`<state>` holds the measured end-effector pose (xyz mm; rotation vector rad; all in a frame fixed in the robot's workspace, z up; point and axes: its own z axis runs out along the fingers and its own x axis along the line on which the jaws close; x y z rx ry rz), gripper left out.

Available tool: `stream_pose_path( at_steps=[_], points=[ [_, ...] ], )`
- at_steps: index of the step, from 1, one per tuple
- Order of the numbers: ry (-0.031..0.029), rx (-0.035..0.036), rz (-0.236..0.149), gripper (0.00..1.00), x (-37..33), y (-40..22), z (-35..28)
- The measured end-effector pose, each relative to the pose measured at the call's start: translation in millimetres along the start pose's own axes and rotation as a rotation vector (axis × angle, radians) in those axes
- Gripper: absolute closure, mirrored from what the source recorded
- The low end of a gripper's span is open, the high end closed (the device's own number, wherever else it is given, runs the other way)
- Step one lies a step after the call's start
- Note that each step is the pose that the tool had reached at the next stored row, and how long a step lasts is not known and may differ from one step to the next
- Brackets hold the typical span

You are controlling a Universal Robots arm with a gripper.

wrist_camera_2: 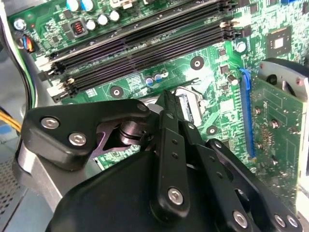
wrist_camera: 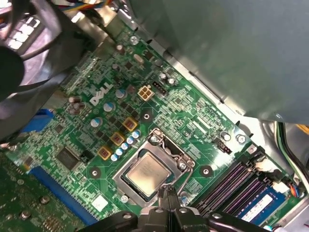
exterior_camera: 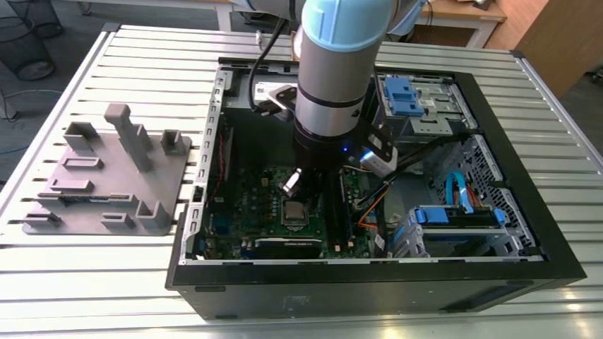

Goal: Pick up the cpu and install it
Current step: 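Install the first cpu locking lever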

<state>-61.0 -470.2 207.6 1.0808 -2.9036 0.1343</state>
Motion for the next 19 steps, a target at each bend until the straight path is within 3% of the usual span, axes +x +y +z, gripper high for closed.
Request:
stream_pose_path(
  at_steps=[7, 15, 19],
  points=[
    [0.0038, -0.0036, 0.054, 0.89, -0.2, -0.2, 5.3],
    [0.0049, -0.0052, 0.076, 0.89, 0.5, -1.3, 5.9],
    [0.0098, -0.0095, 0.143, 0.89, 1.2, -2.0, 6.7]
  ],
)
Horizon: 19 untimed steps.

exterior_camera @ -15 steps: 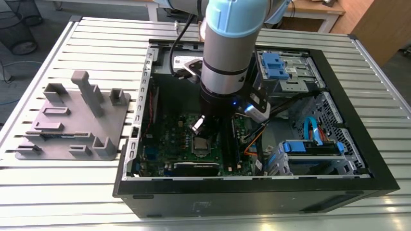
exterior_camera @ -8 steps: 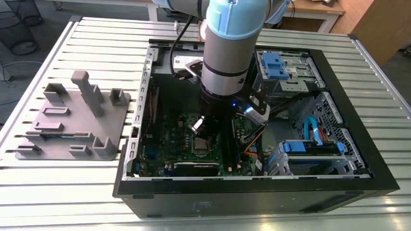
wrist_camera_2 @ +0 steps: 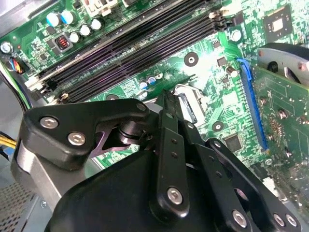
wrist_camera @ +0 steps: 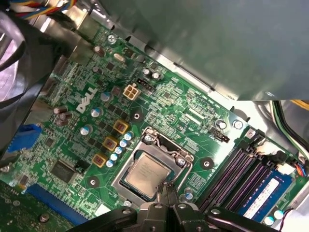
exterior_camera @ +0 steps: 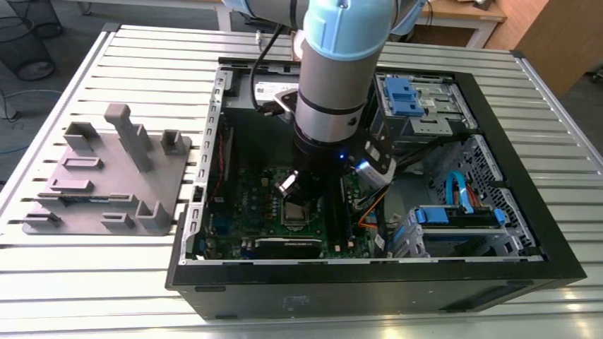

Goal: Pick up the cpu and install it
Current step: 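Install the first cpu locking lever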

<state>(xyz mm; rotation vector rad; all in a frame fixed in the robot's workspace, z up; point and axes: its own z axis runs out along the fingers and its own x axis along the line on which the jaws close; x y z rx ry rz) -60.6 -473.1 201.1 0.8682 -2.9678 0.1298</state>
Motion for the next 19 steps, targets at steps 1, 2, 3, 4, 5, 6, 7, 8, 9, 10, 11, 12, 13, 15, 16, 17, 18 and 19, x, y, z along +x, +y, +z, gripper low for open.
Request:
stream_pose_path(
  at_steps=[1, 2, 3, 4, 5, 6, 7, 8, 9, 10, 11, 12, 13, 15, 16, 17, 18, 19],
  points=[
    [0.0007, -0.0004, 0.008, 0.89, 0.0, 0.0, 0.1],
    [0.0014, -0.0008, 0.016, 0.89, 0.0, -0.1, 0.1],
    [0.0017, -0.0011, 0.021, 0.89, -0.3, -0.3, 0.2],
    [0.0019, -0.0012, 0.024, 0.89, -0.4, -0.3, 0.2],
    [0.0018, -0.0013, 0.024, 0.89, -0.4, -0.2, 0.2],
    [0.0019, -0.0015, 0.025, 0.89, -0.4, -0.3, 0.2],
    [0.0019, -0.0018, 0.026, 0.89, -0.7, -0.8, 0.3],
    [0.0021, -0.0021, 0.028, 0.89, -1.2, -1.4, 0.4],
    [0.0026, -0.0021, 0.03, 0.89, -1.6, -2.1, 0.3],
    [0.0029, -0.0022, 0.032, 0.89, -1.9, -2.8, 0.3],
    [0.0031, -0.0024, 0.034, 0.89, -2.1, -3.4, 0.3],
    [0.0032, -0.0026, 0.037, 0.89, -2.4, -4.0, 0.4],
    [0.0035, -0.0027, 0.039, 0.89, -2.7, -4.6, 0.4],
    [0.0039, -0.0031, 0.044, 0.89, -3.3, -5.5, 0.4],
    [0.004, -0.0033, 0.047, 0.89, -3.7, -6.0, 0.4],
    [0.0043, -0.0035, 0.05, 0.89, -3.9, -6.5, 0.5],
    [0.0043, -0.0036, 0.052, 0.89, -3.9, -6.9, 0.5],
    [0.0043, -0.004, 0.054, 0.89, -3.7, -7.6, 0.6]
  ],
)
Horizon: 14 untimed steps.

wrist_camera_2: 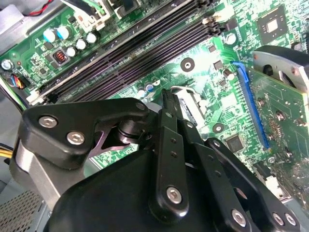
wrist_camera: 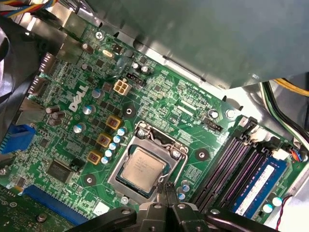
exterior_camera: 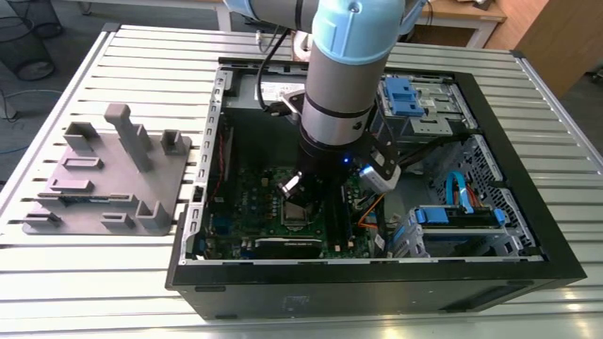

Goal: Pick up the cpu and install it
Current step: 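Install the first cpu locking lever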

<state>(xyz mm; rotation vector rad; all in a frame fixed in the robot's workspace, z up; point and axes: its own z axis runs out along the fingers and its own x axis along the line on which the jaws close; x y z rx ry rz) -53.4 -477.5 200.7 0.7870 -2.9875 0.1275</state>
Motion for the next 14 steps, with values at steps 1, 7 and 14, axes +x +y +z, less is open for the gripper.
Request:
stream_pose_path(
  at_steps=[1, 7, 14],
  points=[
    [0.0002, -0.0001, 0.002, 0.89, 0.4, -0.9, 0.1],
    [0.002, -0.0019, 0.028, 0.89, 2.6, -4.8, 1.3],
    [0.0041, -0.0038, 0.057, 0.89, 2.0, -6.8, 3.0]
  ],
)
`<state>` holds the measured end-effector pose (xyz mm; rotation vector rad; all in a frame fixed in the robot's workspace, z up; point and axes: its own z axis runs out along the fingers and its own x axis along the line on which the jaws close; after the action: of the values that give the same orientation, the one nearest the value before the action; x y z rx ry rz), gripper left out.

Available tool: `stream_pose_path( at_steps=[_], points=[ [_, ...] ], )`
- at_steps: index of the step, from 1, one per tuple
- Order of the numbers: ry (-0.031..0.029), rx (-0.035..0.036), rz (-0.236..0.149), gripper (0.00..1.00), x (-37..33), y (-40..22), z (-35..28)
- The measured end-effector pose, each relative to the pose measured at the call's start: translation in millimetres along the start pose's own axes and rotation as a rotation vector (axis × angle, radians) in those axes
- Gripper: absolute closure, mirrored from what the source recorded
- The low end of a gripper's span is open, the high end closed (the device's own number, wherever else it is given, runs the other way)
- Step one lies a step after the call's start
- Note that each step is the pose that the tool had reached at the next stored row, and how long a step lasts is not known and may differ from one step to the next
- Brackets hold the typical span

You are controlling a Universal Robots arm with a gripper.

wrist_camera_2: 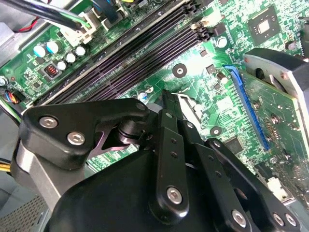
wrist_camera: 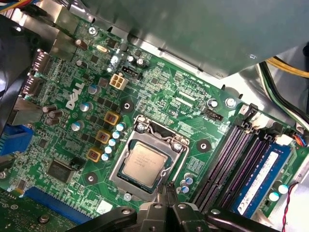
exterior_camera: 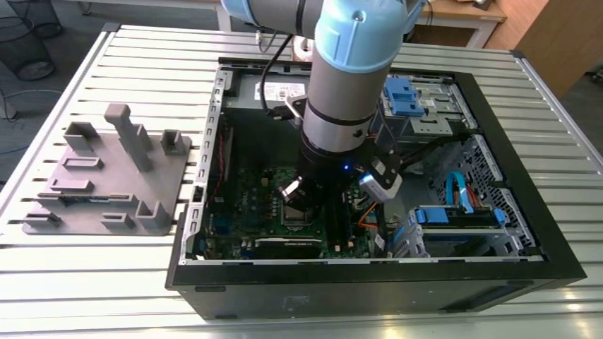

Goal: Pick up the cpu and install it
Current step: 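Install the first cpu locking lever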

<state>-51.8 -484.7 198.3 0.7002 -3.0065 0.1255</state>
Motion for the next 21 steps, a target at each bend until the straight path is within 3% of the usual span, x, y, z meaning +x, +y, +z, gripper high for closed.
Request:
stream_pose_path(
  at_steps=[21],
  points=[
    [0.0002, -0.0001, 0.001, 0.89, -2.2, -6.2, 6.6]
  ],
)
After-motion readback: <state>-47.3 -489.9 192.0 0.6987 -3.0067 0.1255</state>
